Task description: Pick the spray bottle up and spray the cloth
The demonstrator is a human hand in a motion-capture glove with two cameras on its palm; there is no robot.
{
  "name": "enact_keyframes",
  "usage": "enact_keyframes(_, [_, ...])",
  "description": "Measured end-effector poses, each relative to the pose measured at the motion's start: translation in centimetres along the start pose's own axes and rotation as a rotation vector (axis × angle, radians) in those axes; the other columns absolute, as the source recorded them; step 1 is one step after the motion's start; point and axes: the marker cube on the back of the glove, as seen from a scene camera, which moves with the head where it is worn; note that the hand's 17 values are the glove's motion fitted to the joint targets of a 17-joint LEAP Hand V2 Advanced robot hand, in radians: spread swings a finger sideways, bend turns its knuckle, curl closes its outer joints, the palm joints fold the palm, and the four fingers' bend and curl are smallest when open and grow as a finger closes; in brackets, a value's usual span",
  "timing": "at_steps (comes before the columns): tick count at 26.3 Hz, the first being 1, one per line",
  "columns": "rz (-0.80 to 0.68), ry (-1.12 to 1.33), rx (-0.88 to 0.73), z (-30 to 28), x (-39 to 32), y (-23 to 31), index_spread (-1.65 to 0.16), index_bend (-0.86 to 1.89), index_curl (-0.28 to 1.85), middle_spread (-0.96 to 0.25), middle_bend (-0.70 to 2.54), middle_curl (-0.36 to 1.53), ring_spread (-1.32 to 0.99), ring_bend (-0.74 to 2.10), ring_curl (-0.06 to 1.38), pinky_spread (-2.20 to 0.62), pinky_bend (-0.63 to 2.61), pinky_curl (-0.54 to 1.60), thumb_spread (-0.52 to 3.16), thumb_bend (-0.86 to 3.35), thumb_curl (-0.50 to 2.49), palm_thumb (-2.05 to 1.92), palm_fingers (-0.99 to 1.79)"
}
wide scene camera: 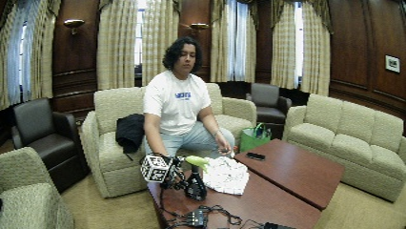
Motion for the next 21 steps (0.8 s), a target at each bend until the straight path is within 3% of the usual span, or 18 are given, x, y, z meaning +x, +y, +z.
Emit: enact_keyframes(21, [-0.081,-0.085,-0.040,3.8,-1.1,-4.6,-0.42,0.07,0.09,-0.14,0.39,0.37,-0.10,0.56,0.32,0.21,0.52,0.36,0.82,-0.04,0.34,0.57,0.05])
